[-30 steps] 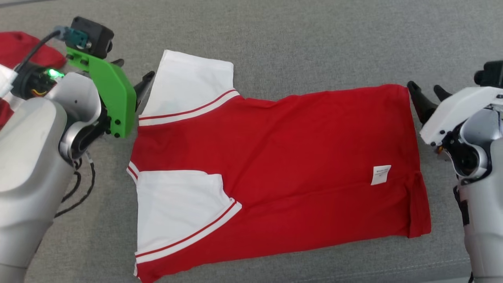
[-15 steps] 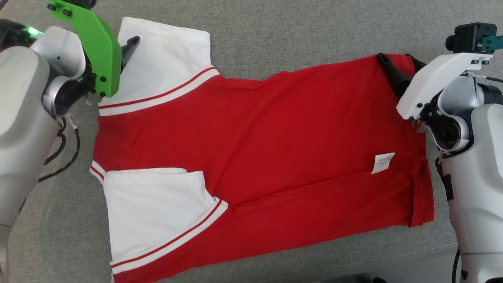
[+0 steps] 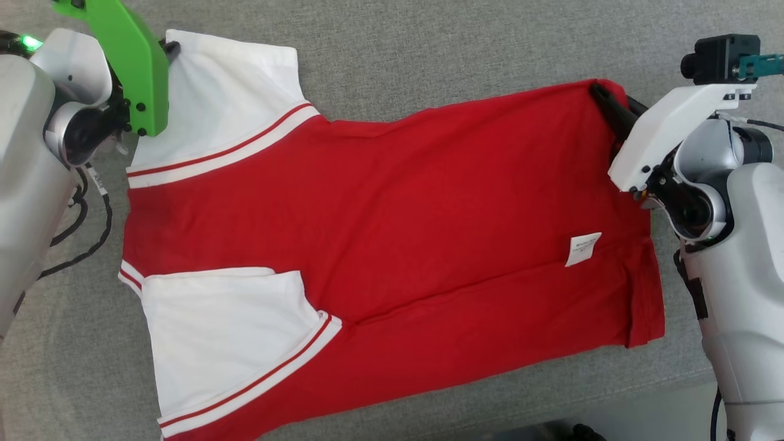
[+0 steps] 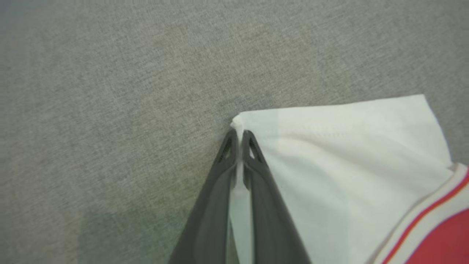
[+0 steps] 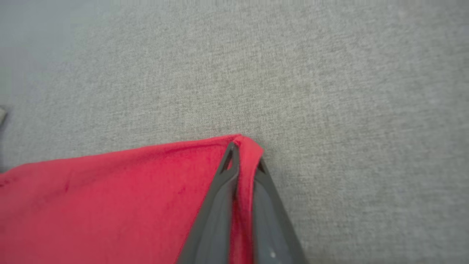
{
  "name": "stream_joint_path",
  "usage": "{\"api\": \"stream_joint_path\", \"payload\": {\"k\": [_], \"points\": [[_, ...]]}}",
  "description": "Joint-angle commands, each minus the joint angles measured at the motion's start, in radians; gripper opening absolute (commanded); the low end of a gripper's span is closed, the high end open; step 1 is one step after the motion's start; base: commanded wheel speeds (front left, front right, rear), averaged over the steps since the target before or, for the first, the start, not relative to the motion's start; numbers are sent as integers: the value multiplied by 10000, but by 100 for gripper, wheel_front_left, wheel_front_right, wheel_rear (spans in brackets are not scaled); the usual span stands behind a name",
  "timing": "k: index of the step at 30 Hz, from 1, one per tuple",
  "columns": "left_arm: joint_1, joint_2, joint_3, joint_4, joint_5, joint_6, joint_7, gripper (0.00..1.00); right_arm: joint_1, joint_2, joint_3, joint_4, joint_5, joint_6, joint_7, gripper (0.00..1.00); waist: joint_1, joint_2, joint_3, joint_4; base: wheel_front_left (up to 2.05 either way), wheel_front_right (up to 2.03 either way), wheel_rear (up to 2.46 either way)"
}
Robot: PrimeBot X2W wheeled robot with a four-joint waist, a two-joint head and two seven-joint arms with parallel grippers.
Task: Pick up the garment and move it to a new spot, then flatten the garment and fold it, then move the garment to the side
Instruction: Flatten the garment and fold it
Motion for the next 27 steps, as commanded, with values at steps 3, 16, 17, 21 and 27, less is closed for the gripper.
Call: {"api": "stream_joint_path", "payload": {"k": [3,16,17,21,27], "points": [[-183,25,-158,171,-198,14,-448,0,251,-290,359,-128,-6,-6,-644,0,-1,0,-202,145,0,0,0],[-290,380,-1212,356,-1021,15,-1163,0,64,-363,-147,1203,-420,-8,-1924,0,-1,0,-1053,558,0,0,0],[-294,384,-1268,368,-1074,15,-1195,0,42,-367,-148,1281,-424,-8,-1951,0,-1,0,-1094,579,0,0,0],[-240,332,-1498,301,-1445,15,-1215,0,-93,-432,119,1383,-160,-8,-2044,0,-1,0,-1347,661,0,0,0],[210,451,-1849,-170,-2093,14,-1351,0,163,-863,762,1290,317,-8,-2268,0,-1,0,-2181,730,0,0,0]]}}
